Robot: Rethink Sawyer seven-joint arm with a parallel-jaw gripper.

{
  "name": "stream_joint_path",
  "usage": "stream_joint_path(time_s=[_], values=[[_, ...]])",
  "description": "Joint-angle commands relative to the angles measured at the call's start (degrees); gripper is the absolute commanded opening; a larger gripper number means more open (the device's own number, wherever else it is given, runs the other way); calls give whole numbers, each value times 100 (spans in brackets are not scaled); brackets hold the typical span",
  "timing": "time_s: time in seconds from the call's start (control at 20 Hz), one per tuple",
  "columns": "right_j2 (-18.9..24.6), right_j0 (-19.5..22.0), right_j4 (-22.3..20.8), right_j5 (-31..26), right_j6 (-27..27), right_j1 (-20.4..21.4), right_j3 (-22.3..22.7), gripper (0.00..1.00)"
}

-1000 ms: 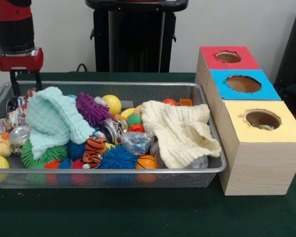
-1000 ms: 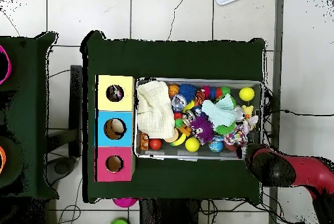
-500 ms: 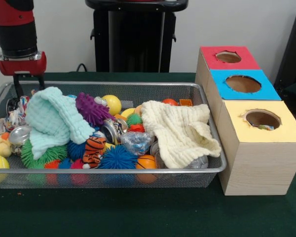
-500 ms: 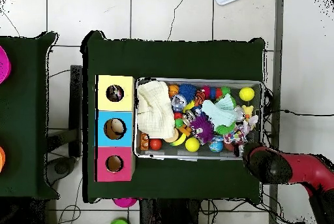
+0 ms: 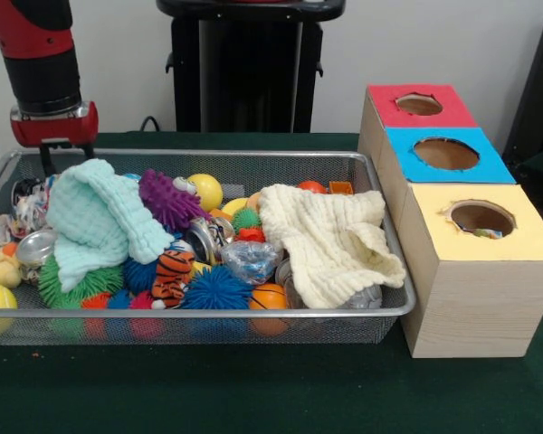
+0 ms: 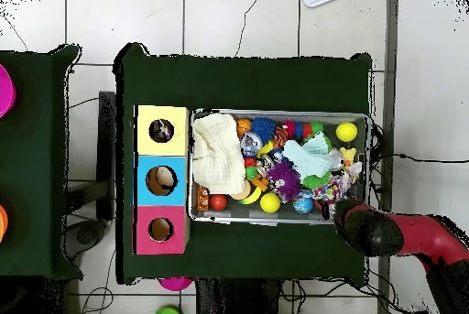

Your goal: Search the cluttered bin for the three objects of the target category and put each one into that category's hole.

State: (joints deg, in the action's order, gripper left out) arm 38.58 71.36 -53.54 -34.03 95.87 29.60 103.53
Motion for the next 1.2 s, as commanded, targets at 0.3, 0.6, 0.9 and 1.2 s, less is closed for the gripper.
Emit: stream_joint_path(time_s=[0.3,0.6,0.9,1.2], values=[[86,-152,-481,414,-1003,-374,-452,0],[40,-314,-462,143,-1155,-64,-385,0],[77,-473,-221,-202,-1163,572,-60,0],[209,-623,570,-840,-1085,1547,458,0]])
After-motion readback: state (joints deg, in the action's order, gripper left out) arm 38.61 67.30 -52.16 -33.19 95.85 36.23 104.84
